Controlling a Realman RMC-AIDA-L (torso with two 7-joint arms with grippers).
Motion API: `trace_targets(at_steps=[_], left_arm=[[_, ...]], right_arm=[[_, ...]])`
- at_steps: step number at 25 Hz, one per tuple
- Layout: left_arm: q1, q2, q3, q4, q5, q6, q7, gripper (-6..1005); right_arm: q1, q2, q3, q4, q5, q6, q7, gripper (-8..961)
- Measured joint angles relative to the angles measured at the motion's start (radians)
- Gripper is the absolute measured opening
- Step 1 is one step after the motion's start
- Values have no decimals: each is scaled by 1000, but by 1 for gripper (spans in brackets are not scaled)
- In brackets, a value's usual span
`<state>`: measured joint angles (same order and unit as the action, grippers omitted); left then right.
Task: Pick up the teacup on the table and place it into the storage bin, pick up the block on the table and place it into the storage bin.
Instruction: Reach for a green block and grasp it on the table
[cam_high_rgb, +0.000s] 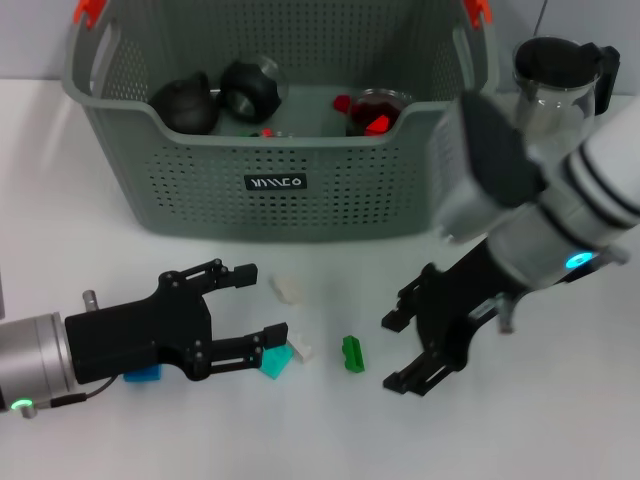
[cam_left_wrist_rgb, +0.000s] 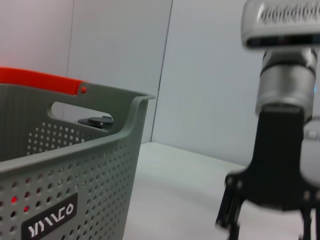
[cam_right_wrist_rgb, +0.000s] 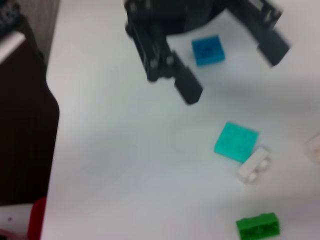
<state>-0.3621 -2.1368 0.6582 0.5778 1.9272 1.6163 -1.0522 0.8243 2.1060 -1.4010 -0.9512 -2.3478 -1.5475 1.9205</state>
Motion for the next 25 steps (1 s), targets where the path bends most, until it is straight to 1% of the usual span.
trace_targets(at_steps=[5,8,11,18,25], left_arm=[[-2,-2,1,-1,1,-2,0,828],[-2,-3,1,-1,1,-2,0,828],[-1,-3,1,-1,1,-3,0,828],[-1,-1,1,-1,0,-4,0,828],[-2,0,1,-1,-2,-10,0,828]], right_arm=[[10,2,-152,60,47,158,7,780],[9,3,-219,65,74,245,14,779],[11,4,-264,78,86,294,15,779],[44,5,-308,164,135,367,6,777],[50,5,-310,185,139,395,4,776]])
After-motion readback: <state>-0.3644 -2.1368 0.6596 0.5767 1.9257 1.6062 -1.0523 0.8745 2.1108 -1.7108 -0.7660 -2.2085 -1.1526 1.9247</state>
